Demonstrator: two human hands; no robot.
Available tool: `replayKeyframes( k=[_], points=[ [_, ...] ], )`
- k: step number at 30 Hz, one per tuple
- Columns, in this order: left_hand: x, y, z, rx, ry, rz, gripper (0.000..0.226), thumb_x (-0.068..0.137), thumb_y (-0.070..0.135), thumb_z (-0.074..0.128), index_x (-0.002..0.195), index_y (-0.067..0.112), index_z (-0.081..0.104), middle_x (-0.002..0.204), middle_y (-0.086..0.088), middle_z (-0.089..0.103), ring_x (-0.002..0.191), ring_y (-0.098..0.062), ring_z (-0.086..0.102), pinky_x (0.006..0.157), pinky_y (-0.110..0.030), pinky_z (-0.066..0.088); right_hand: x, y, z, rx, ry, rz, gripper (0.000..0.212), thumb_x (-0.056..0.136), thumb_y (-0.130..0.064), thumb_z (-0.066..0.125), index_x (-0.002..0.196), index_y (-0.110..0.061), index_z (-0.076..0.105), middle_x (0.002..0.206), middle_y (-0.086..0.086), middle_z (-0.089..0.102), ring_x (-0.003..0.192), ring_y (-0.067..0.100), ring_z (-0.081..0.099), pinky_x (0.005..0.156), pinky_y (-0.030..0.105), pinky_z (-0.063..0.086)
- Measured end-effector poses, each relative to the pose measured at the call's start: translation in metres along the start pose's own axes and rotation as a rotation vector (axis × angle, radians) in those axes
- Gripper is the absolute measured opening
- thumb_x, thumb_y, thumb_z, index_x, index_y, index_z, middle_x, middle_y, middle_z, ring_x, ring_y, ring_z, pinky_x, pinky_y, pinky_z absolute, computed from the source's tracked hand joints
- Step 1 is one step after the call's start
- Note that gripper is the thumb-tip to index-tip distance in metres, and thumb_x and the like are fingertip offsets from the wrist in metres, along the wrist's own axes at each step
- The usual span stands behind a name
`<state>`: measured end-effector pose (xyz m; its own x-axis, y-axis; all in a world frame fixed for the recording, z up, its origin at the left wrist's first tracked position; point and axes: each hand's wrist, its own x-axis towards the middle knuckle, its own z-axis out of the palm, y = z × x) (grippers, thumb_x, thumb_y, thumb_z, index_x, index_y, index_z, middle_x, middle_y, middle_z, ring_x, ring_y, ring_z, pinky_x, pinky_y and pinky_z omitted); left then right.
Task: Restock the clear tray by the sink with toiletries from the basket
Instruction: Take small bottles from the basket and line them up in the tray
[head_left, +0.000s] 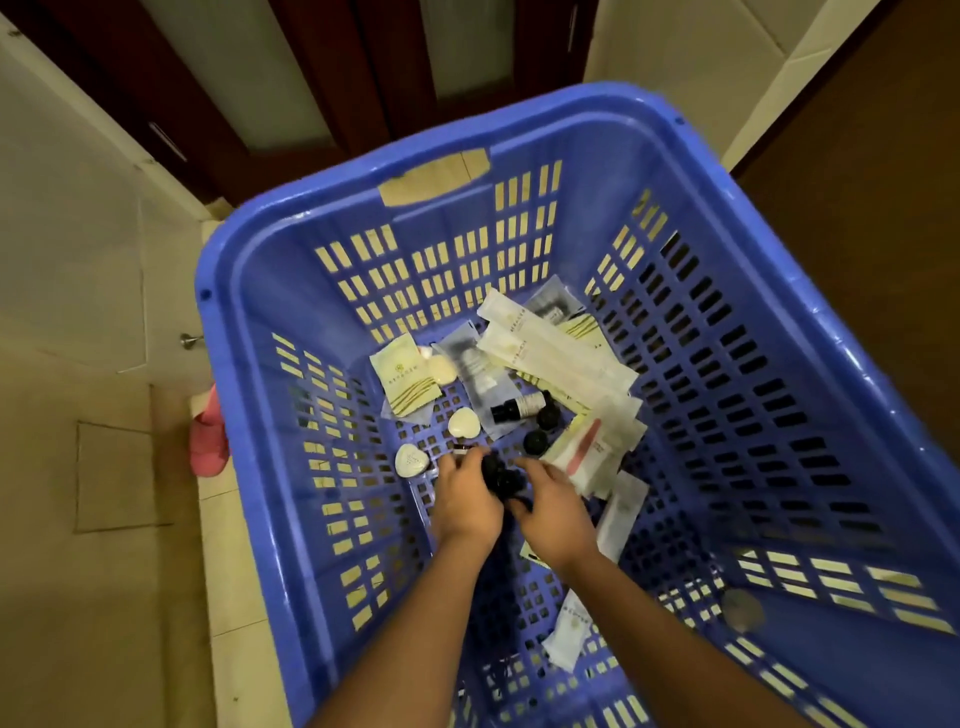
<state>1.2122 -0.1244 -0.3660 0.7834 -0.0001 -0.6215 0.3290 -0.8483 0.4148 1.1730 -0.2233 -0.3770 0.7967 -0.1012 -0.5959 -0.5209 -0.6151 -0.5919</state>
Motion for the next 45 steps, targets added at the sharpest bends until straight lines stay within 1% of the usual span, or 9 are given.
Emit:
replayKeyframes(
  k=[14, 20, 26, 28, 30, 33, 36, 43, 45],
  points=[
    [-0.011, 0.002, 0.001, 0.154, -0.017, 0.115, 0.032, 0.095, 0.019, 0.050, 0.127, 0.018, 0.048, 0.127, -0.004, 0.048, 0.110, -0.026, 0.052, 0.085, -0.038, 0.048, -0.012, 0.005, -0.014, -0.013, 0.084, -0.005, 0.032, 0.094, -0.030, 0.053, 0.123, -0.018, 0.049, 0.121, 0.003, 0.054, 0.094, 0.024, 0.058, 0.067, 0.030, 0.041],
    [-0.044, 0.023, -0.033, -0.103, -0.177, 0.121, 0.028, 0.095, 0.027, 0.053, 0.118, 0.012, 0.049, 0.114, -0.008, 0.058, 0.105, -0.029, 0.056, 0.083, -0.034, 0.044, -0.052, -0.014, -0.057, 0.101, 0.111, -0.020, 0.029, 0.092, -0.031, 0.058, 0.118, -0.019, 0.053, 0.114, -0.002, 0.063, 0.072, 0.012, 0.057, 0.066, 0.032, 0.046],
    [-0.091, 0.048, -0.105, -0.454, -0.141, 0.172, 0.019, 0.093, 0.032, 0.055, 0.105, 0.018, 0.050, 0.104, -0.002, 0.059, 0.102, -0.022, 0.059, 0.088, -0.038, 0.048, -0.103, -0.066, -0.126, 0.250, 0.102, -0.097, 0.038, 0.092, -0.024, 0.059, 0.128, -0.022, 0.047, 0.121, -0.004, 0.057, 0.119, 0.018, 0.053, 0.099, 0.035, 0.044],
    [-0.111, 0.060, -0.133, -0.546, -0.134, 0.198, 0.024, 0.092, 0.032, 0.056, 0.111, 0.019, 0.051, 0.113, -0.003, 0.060, 0.109, -0.022, 0.059, 0.096, -0.042, 0.048, -0.125, -0.085, -0.152, 0.263, 0.122, -0.115, 0.040, 0.092, -0.024, 0.058, 0.129, -0.023, 0.045, 0.108, -0.008, 0.056, 0.109, 0.015, 0.057, 0.091, 0.031, 0.048],
    [-0.136, 0.079, -0.168, -0.619, -0.129, 0.247, 0.030, 0.092, 0.029, 0.055, 0.119, 0.016, 0.051, 0.117, -0.003, 0.061, 0.109, -0.020, 0.059, 0.098, -0.040, 0.049, -0.152, -0.101, -0.181, 0.294, 0.137, -0.143, 0.034, 0.093, -0.023, 0.057, 0.124, -0.029, 0.045, 0.088, -0.018, 0.053, 0.077, 0.002, 0.057, 0.067, 0.019, 0.046],
    [-0.175, 0.112, -0.222, -0.665, -0.115, 0.396, 0.016, 0.094, 0.025, 0.052, 0.107, 0.016, 0.054, 0.104, 0.001, 0.064, 0.098, -0.015, 0.063, 0.086, -0.029, 0.054, -0.194, -0.119, -0.219, 0.288, 0.248, -0.172, 0.016, 0.089, -0.018, 0.061, 0.103, -0.020, 0.055, 0.068, -0.006, 0.052, 0.053, 0.006, 0.039, 0.054, 0.017, 0.031],
    [-0.215, 0.147, -0.269, -0.701, -0.096, 0.525, 0.007, 0.095, 0.023, 0.050, 0.098, 0.018, 0.054, 0.093, 0.002, 0.062, 0.085, -0.012, 0.062, 0.079, -0.028, 0.053, -0.239, -0.137, -0.251, 0.309, 0.376, -0.181, 0.020, 0.084, -0.015, 0.066, 0.094, 0.000, 0.055, 0.070, 0.008, 0.043, 0.060, 0.012, 0.034, 0.059, 0.027, 0.027],
    [-0.284, 0.206, -0.317, -0.765, -0.150, 0.736, 0.007, 0.094, 0.021, 0.053, 0.090, 0.024, 0.059, 0.092, -0.009, 0.059, 0.084, -0.022, 0.057, 0.062, -0.025, 0.056, -0.333, -0.171, -0.300, 0.352, 0.588, -0.281, 0.024, 0.083, -0.021, 0.067, 0.097, -0.004, 0.058, 0.078, 0.018, 0.054, 0.072, 0.018, 0.046, 0.069, 0.030, 0.036],
    [-0.303, 0.218, -0.318, -0.740, -0.195, 0.794, 0.008, 0.094, 0.023, 0.054, 0.093, 0.024, 0.061, 0.083, 0.000, 0.065, 0.077, -0.014, 0.062, 0.058, -0.022, 0.056, -0.357, -0.173, -0.308, 0.389, 0.634, -0.304, 0.026, 0.084, -0.022, 0.066, 0.098, -0.002, 0.058, 0.076, 0.011, 0.050, 0.070, 0.018, 0.045, 0.067, 0.031, 0.036]
  ],
)
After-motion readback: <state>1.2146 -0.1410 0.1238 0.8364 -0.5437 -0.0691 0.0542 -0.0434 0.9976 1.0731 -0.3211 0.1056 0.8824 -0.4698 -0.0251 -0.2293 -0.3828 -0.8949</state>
